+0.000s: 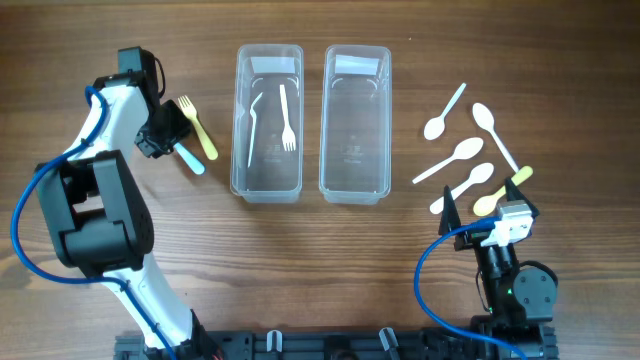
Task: Pack container
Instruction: 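Grasp the light blue fork with the left gripper, then place the blue fork into the left container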
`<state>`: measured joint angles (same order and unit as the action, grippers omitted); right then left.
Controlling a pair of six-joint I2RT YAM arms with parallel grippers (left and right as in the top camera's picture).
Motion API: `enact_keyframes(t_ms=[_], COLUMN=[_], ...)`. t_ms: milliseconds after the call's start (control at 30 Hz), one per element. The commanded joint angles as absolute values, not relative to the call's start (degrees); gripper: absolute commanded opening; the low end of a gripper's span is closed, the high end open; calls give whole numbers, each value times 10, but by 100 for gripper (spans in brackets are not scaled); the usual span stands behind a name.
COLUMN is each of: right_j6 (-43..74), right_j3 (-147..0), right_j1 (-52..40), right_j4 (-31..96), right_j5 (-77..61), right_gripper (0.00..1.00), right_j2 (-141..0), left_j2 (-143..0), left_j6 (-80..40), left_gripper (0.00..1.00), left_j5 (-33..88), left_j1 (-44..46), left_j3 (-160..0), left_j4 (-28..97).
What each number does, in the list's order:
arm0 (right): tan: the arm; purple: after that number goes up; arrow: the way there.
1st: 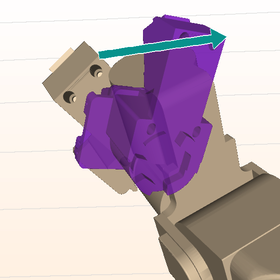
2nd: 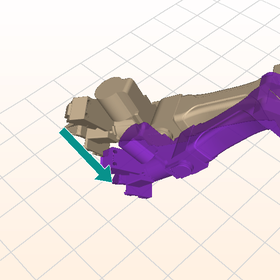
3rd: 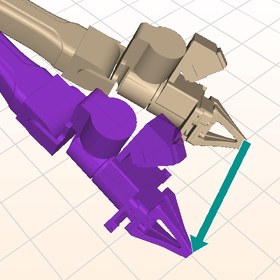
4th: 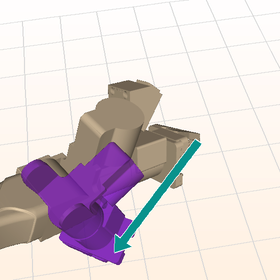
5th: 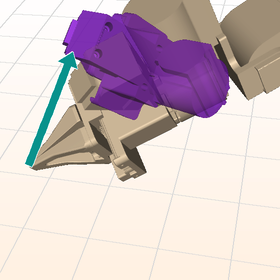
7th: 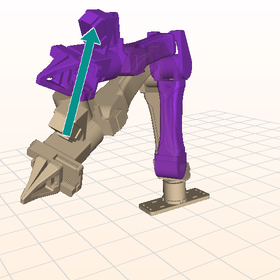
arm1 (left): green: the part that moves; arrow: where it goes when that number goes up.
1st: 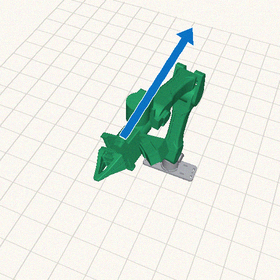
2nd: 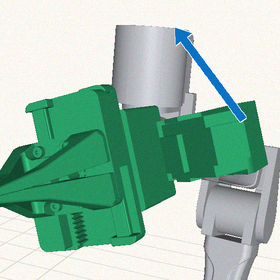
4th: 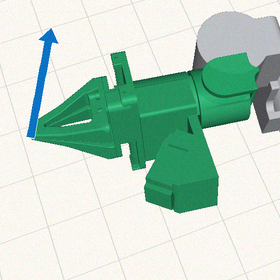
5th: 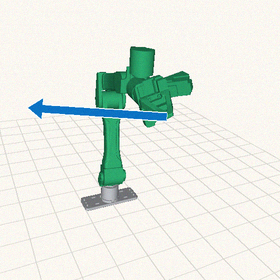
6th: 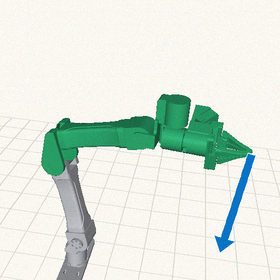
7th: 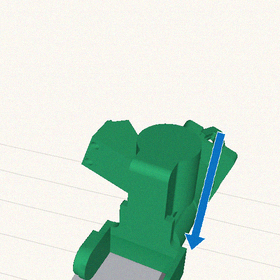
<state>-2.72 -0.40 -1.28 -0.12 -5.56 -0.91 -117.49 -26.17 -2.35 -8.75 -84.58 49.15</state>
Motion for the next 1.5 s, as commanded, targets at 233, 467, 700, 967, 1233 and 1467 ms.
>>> enact_keyframes(t_ms=[233, 467, 700, 967, 1233, 1467], right_j6=[-30, -30, -30, -30, -30, -30], right_j3=[-3, -3, -3, -3, -3, -3], right_j1=[-11, -11, -11, -11, -11, -11], right_j4=[-4, -4, -4, -4, -4, -4], right_j5=[-59, -59, -59, -59, -59, -59], right_gripper=[100, 100, 100, 100, 100, 100], right_j2=[-8, -8, -8, -8, -8, -8], left_j2=[-1225, -1255, -1157, -940, -1000, -1057], left_j6=[-277, -274, -257, -154, -34, -34], left_gripper=[47, 4, 4, 4, 4, 32], left_j5=[-48, 7, -61, -1, 68, 64], left_j1=[-89, -89, -103, -39, 113, 136], left_j3=[-843, -843, -884, -925, -925, -925], left_j4=[456, 467, 526, 483, 478, 493])
